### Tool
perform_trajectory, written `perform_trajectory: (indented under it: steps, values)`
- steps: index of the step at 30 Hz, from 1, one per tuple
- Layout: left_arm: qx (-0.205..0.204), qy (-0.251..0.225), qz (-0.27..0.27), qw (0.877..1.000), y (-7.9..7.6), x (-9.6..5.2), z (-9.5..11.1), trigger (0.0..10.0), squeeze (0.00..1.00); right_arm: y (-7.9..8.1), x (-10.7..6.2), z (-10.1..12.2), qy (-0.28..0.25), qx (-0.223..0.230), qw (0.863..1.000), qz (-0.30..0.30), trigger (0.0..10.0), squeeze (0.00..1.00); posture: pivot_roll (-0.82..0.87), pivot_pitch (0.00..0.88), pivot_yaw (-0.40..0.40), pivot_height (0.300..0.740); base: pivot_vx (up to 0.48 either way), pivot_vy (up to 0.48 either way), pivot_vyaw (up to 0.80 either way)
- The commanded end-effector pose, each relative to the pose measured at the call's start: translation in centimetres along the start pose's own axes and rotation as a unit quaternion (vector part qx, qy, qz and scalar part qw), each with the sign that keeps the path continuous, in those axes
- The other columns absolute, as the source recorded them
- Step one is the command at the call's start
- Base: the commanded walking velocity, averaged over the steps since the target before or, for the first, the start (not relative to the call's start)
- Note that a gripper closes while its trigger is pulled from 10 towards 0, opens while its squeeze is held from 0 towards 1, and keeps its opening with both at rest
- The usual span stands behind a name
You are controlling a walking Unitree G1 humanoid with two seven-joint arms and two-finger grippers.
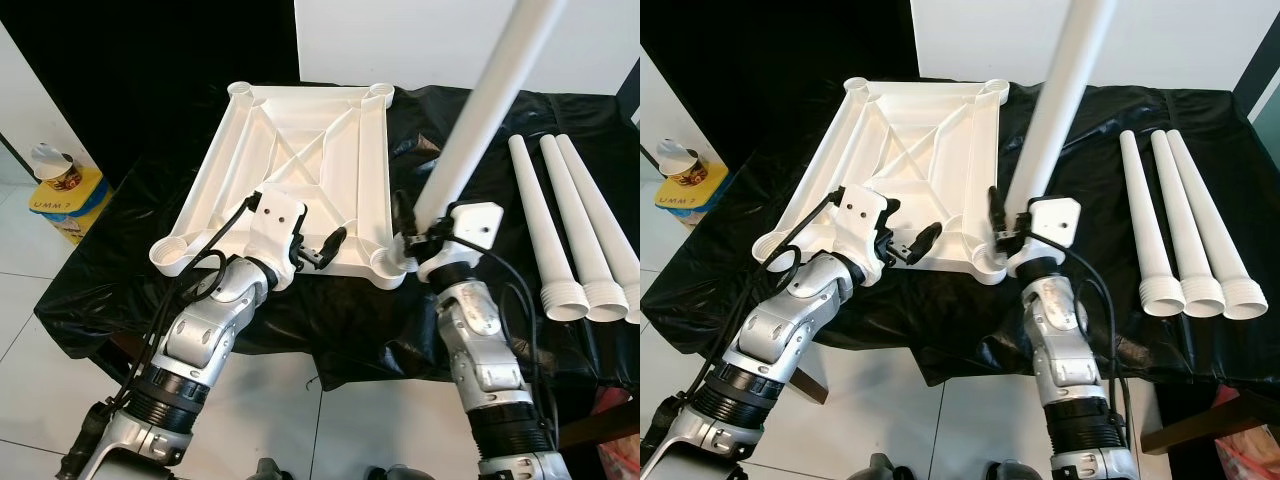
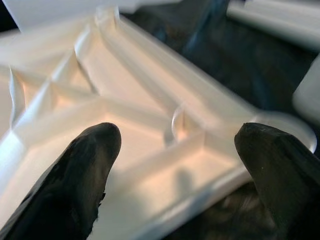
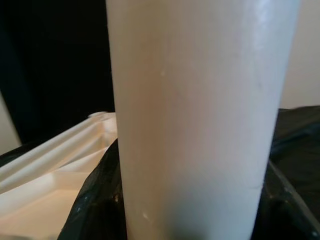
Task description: Building children table
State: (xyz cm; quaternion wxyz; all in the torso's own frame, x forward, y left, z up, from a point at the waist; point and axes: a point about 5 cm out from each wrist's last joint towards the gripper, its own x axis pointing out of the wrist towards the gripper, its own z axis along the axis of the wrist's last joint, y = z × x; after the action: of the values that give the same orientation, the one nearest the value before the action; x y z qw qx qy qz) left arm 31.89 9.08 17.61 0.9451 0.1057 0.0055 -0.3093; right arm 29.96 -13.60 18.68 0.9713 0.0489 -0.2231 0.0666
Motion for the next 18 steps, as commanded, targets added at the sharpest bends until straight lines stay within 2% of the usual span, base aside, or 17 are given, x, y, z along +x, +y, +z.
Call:
perform_trajectory:
  steps: [1,6,9,13,15,18]
  values:
    - [0.027,0.038,-0.038,0.998,-0.4,0.3,-1.2,10.0,0.0,-0.7,-0.3,0.4,-0.006,-0.004,1.0,-0.014,10.0,0.0,-0.09,0.116,0.037,0.74,0.0,0.0,0.0]
    - [0.066,0.062,-0.052,0.995,-0.4,1.2,-2.2,10.0,0.0,-1.3,-0.8,0.5,-0.003,-0.013,1.0,-0.025,10.0,0.0,-0.1,0.119,0.046,0.74,0.0,0.0,0.0]
    - [0.1,0.056,-0.093,0.989,-1.4,2.4,-2.4,10.0,0.0,-1.4,-1.0,0.4,0.003,-0.015,0.999,-0.029,10.0,0.0,-0.1,0.12,0.051,0.74,0.0,0.0,0.0]
    - [0.112,0.059,-0.107,0.986,-1.9,3.2,-2.5,10.0,0.0,-1.3,-1.0,0.5,0.003,-0.017,0.999,-0.029,10.0,0.0,-0.11,0.12,0.053,0.74,0.0,0.0,0.0]
    - [0.112,0.059,-0.107,0.986,-1.9,3.2,-2.5,10.0,0.0,-1.3,-1.0,0.5,0.003,-0.017,0.999,-0.029,10.0,0.0,-0.11,0.12,0.053,0.74,0.0,0.0,0.0]
    - [0.12,0.067,-0.11,0.984,-1.8,4.0,-2.6,10.0,0.0,-1.4,-1.0,0.6,0.003,-0.02,0.999,-0.031,10.0,0.0,-0.12,0.124,0.062,0.74,0.0,0.0,0.0]
